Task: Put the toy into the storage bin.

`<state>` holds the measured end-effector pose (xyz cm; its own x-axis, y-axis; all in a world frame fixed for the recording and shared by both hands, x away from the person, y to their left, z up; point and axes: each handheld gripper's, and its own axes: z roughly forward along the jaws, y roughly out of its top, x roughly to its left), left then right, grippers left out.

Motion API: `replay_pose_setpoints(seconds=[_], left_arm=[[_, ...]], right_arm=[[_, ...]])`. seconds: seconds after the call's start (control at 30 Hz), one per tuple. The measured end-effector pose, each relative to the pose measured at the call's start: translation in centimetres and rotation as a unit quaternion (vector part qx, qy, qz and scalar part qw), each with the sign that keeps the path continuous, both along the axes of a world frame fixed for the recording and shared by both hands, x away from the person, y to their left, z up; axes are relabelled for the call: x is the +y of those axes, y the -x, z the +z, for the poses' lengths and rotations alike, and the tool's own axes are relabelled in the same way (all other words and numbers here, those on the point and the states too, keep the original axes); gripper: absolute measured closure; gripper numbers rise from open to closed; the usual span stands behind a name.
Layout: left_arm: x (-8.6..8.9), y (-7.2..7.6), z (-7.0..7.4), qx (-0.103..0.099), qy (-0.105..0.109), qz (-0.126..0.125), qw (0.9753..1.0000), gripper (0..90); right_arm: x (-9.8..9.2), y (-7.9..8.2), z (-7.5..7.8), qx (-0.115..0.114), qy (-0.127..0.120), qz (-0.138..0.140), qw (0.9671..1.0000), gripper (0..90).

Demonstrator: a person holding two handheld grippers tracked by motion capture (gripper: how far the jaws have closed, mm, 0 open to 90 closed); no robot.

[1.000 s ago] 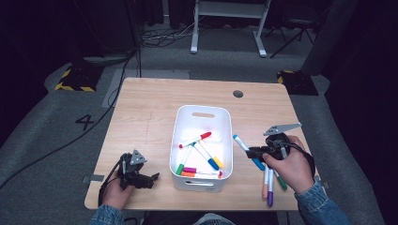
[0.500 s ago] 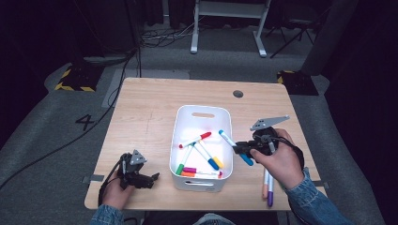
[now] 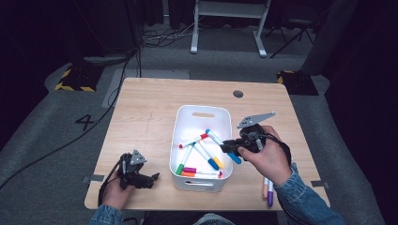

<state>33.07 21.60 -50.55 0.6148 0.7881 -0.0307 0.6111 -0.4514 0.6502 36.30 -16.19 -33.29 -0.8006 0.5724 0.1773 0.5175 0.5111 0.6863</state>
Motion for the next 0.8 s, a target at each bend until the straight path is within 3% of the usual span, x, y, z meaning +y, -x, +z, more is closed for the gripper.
replay_pose_setpoints(seconds=[0.4,0.8], left_arm=[[0.0,0.0,0.0,0.000,0.000,0.000,1.0000,0.0],[0.0,0.0,0.0,0.000,0.000,0.000,1.0000,0.0]], right_arm=[[2.3,0.7,0.3,0.009,-0.017,0.033,0.9993,77.2],[3.0,1.3,-1.0,0.028,0.007,0.051,0.9983,77.2]])
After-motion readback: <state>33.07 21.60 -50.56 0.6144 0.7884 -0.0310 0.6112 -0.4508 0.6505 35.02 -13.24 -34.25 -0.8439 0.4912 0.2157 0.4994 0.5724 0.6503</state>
